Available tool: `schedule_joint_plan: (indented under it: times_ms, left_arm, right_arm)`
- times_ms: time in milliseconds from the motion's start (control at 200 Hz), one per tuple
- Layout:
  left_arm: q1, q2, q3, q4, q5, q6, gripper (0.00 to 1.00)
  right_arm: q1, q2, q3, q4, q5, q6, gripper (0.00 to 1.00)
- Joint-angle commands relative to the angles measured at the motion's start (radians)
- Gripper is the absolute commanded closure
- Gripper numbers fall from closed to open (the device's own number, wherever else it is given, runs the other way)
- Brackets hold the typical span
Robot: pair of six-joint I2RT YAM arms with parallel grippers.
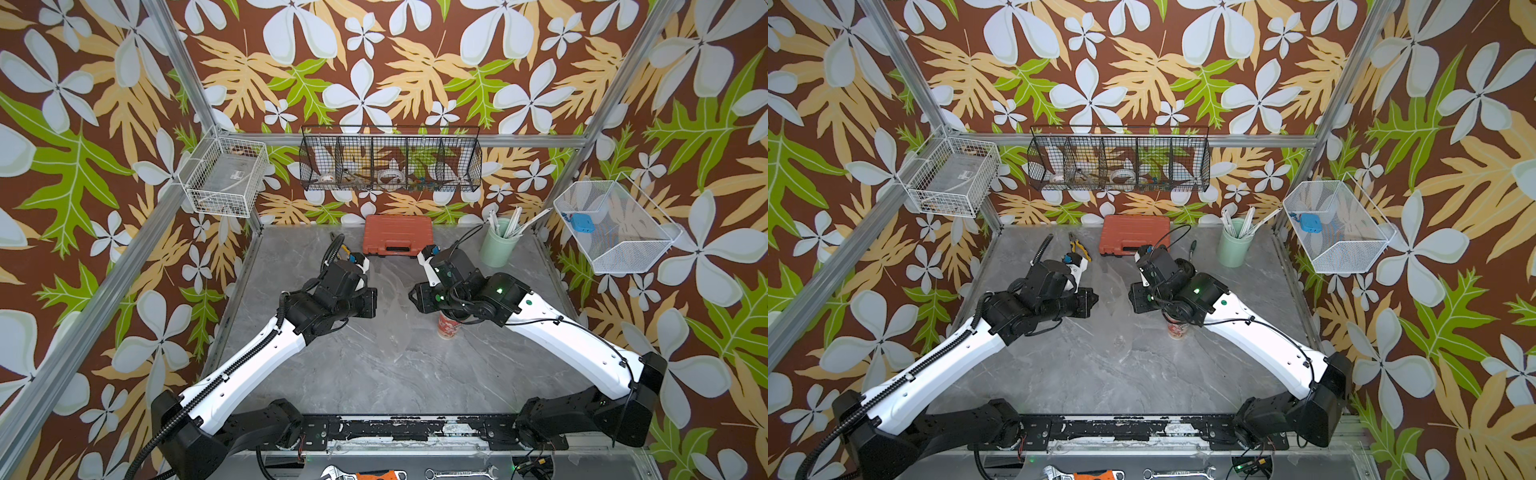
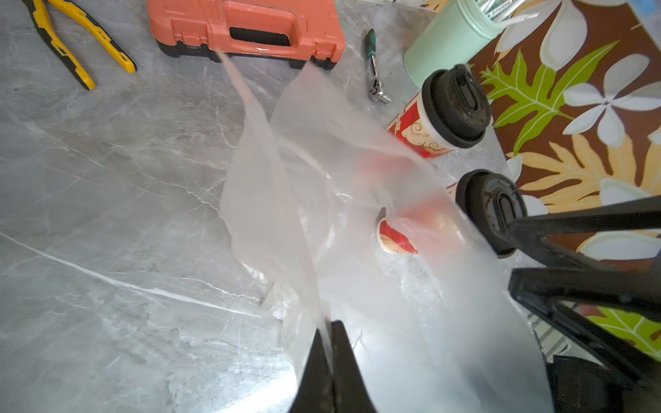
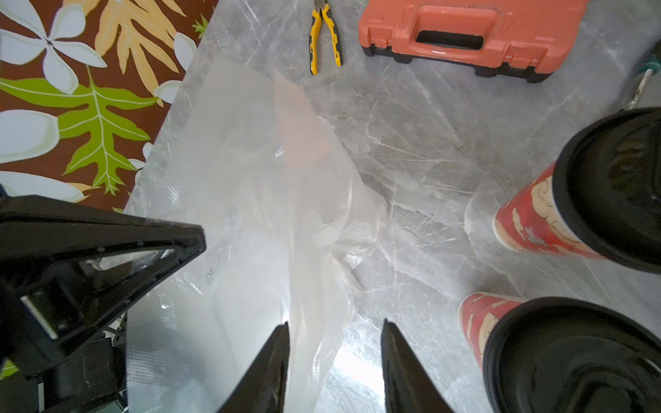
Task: Pack milk tea into plastic carrier bags
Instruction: Adjust the plastic carrier bag at the center of the board, then pick up the milk tea cup at the center of the board.
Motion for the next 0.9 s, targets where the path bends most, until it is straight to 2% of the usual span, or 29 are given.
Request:
schedule_joint_plan:
  times_ms: [0,340,410,600,686,896]
  left_arm:
    - [0.002,-0.009,0.016,0.033,0.013,-0.037,1.00]
    - [0.004,-0.027,-0.024,0.073,0.024,-0.047,1.00]
    - [0.004,-0.032,-0.038,0.085,0.026,-0.048,1.00]
    - [0.004,-0.055,-0.080,0.107,0.018,-0.040,1.00]
    - [0.004,-0.076,-0.102,0.129,0.017,-0.039,1.00]
    - [0.004,-0.093,-0.128,0.152,0.033,-0.037,1.00]
  right_arm:
    - [-0.012,-0.021,0.033,-0.036,-0.025,-0.018,0.56]
    - [-0.090,-0.048,0.095,-0.241,0.180,-0.073,0.42]
    - [-0.098,-0.048,0.090,-0.283,0.218,-0.087,0.34]
    - [-0.147,-0.054,0.035,-0.324,0.217,-0.105,0.25]
    - [-0.159,-0.053,0.006,-0.306,0.218,-0.092,0.17]
    - [-0.180,-0.030,-0.031,-0.260,0.218,-0.041,0.18]
